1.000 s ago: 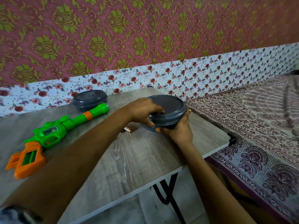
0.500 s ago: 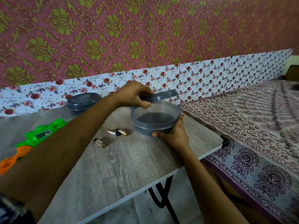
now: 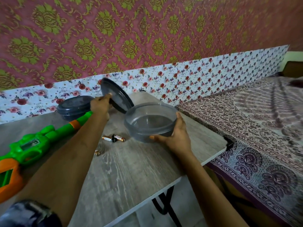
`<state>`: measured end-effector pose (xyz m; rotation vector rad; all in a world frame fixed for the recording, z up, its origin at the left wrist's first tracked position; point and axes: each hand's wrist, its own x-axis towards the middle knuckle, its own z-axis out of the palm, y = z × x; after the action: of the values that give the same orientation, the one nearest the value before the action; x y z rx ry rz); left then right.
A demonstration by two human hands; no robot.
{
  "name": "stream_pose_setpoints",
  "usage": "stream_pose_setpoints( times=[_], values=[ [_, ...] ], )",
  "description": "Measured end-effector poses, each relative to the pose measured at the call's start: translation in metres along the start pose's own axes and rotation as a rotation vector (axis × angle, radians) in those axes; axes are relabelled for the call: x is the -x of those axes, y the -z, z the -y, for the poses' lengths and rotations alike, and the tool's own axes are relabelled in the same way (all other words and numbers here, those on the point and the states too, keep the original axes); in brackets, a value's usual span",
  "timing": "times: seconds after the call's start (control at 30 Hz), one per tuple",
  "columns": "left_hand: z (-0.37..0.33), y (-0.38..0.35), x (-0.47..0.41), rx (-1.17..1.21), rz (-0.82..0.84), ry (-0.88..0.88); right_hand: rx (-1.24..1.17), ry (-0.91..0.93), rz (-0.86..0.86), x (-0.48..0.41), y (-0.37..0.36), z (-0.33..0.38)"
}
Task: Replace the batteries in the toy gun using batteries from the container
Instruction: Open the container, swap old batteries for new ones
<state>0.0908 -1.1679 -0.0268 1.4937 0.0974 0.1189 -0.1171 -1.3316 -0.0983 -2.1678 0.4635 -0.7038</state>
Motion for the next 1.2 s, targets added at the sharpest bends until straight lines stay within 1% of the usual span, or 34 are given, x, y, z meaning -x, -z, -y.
stream_pose_setpoints(
  times=[0.07,0.1,0.2,0.37,0.53,0.6,0.7,0.73,0.8,0.83,0.9,0.97,1.0,1.03,1.07,1.13,1.17,1.2],
  values=[
    [0.010,-0.001,-0.006,0.033,-0.006,0.021,-0.008,0.002,-0.006,0.000,-0.001,0.000],
    [0.016,-0.002,-0.009,0.072,0.018,0.036,-0.010,-0.001,-0.006,-0.001,-0.001,0.000],
    [0.025,-0.004,-0.011,0.145,0.059,0.132,-0.012,0.002,-0.002,-0.001,0.000,0.001],
    [0.040,0.004,-0.010,0.028,0.130,0.259,-0.027,0.003,0.007,0.003,0.003,0.005],
    [0.023,0.021,0.008,-0.113,0.179,0.244,-0.004,-0.011,0.029,0.012,0.006,0.010],
    [0.013,0.036,0.015,-0.269,0.174,0.181,-0.013,-0.010,0.031,0.016,0.008,0.011],
    [0.004,0.067,0.035,-0.655,0.217,-0.022,-0.022,-0.017,0.067,0.027,0.012,0.014],
    [0.002,0.076,0.045,-0.746,0.243,-0.082,-0.033,-0.016,0.085,0.030,0.014,0.015],
    [-0.002,0.096,0.066,-0.853,0.301,-0.155,-0.081,0.006,0.077,0.040,0.017,0.017],
    [-0.004,0.108,0.077,-0.892,0.324,-0.184,-0.085,0.016,0.048,0.046,0.017,0.019],
    [-0.004,0.120,0.091,-1.001,0.398,-0.254,-0.010,0.054,-0.084,0.061,0.017,0.024],
    [-0.004,0.129,0.101,-1.111,0.490,-0.325,0.035,0.215,-0.235,0.079,0.010,0.037],
    [-0.003,0.132,0.104,-1.137,0.535,-0.351,0.031,0.304,-0.246,0.086,0.005,0.046],
    [-0.001,0.134,0.107,-1.163,0.582,-0.375,0.033,0.376,-0.190,0.090,-0.002,0.057],
    [0.001,0.135,0.108,-1.206,0.624,-0.406,0.059,0.418,-0.075,0.089,-0.010,0.068],
    [0.005,0.137,0.114,-1.299,0.670,-0.452,0.200,0.426,0.225,0.080,-0.031,0.088],
    [0.008,0.139,0.115,-1.324,0.675,-0.476,0.268,0.408,0.349,0.074,-0.042,0.098],
    [0.012,0.141,0.114,-1.322,0.675,-0.492,0.319,0.396,0.438,0.067,-0.053,0.104]
  ],
)
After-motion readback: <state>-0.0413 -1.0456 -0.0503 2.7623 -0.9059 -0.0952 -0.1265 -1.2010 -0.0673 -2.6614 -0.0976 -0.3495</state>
